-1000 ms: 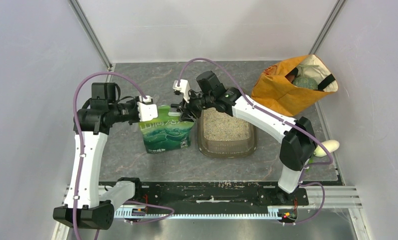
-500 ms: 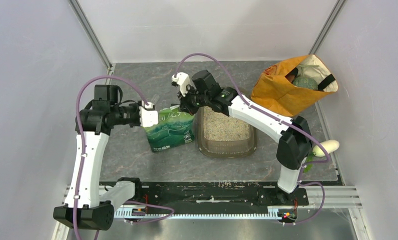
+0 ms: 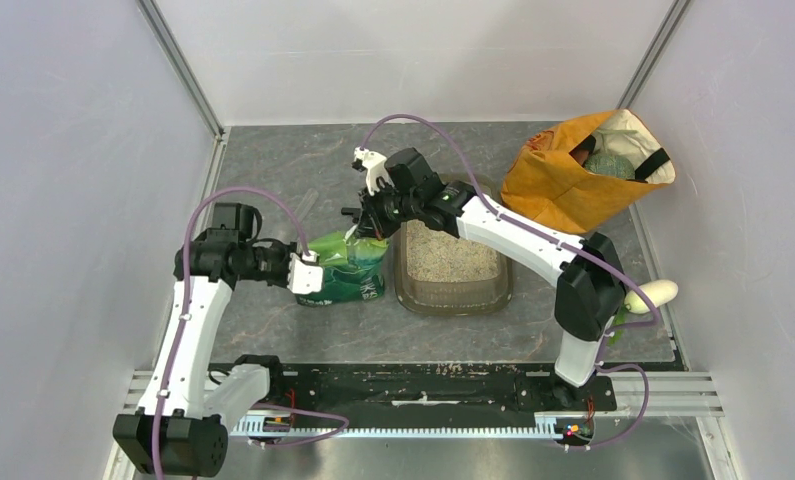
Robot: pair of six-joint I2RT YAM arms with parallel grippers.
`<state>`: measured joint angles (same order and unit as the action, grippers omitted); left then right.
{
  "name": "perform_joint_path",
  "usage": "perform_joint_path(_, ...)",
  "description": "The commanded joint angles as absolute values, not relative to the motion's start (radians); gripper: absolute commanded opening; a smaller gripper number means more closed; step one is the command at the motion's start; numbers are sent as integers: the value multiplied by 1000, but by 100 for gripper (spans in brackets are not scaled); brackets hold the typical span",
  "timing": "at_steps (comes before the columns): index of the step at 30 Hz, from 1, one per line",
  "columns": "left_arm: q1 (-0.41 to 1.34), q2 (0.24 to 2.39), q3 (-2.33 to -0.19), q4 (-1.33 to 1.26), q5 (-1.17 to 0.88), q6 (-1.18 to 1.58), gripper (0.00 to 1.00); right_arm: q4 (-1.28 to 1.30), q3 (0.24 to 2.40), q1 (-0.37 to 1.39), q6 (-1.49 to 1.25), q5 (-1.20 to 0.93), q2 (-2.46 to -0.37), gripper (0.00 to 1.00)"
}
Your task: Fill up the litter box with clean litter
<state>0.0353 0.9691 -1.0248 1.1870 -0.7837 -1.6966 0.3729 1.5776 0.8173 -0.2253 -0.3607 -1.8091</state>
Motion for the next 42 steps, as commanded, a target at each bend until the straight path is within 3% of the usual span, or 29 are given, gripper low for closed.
perform_joint_path(1,34,951,-942,1198,-700,-1661,2,298,1575,796,-252,-464,-1776,0)
perform_joint_path(2,34,950,-935,1183,-697,-1639,2,322,1576,796,-226,-483,-1775,5)
perform_joint_path(6,34,932,-920,1182,-689,-1633,2,405,1539,789,-82,-565,-1731,47)
perform_joint_path(8,34,922,-902,1190,-683,-1636,2,464,1526,778,5,-594,-1705,60)
perform_joint_path(13,33,911,-868,1200,-653,-1657,2,588,1567,748,124,-631,-1688,73)
perform_joint_path(19,34,877,-859,1198,-658,-1641,2,574,1693,750,59,-666,-1775,78)
perform_joint_path(24,34,855,-873,1197,-669,-1624,2,573,1761,780,97,-659,-1870,71)
perform_joint_path(31,34,826,-910,1183,-684,-1580,2,621,1796,804,176,-662,-1950,69)
perform_joint_path(34,34,812,-924,1183,-683,-1567,2,629,1807,806,185,-658,-1971,51)
perform_joint_path(37,33,807,-930,1152,-668,-1537,2,596,1809,805,175,-663,-1971,5)
perform_joint_path(38,34,804,-927,1125,-655,-1517,2,580,1806,805,167,-663,-1967,0)
perform_joint_path(42,34,789,-926,962,-625,-1408,2,482,1801,803,130,-624,-1936,0)
